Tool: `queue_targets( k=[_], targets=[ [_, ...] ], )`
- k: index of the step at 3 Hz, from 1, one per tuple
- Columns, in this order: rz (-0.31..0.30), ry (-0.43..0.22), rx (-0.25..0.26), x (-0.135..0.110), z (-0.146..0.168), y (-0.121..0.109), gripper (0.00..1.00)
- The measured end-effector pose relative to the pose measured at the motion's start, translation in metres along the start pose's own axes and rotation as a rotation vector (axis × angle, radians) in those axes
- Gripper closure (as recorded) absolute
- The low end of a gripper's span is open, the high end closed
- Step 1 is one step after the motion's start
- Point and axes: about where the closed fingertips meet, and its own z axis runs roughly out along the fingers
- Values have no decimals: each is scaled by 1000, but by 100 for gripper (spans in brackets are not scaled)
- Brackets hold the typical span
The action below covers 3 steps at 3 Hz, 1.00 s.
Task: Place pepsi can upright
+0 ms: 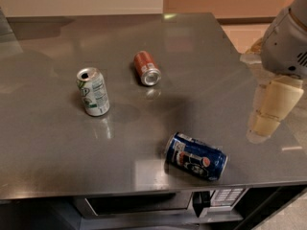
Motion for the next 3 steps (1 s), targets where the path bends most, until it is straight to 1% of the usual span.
queue_targets(
  k=[1,2,3],
  targets=[
    [-15,18,-32,-15,17,24,0],
    [-11,36,-53,-24,38,42,0],
    [5,53,-67,-32,58,55,0]
  ],
)
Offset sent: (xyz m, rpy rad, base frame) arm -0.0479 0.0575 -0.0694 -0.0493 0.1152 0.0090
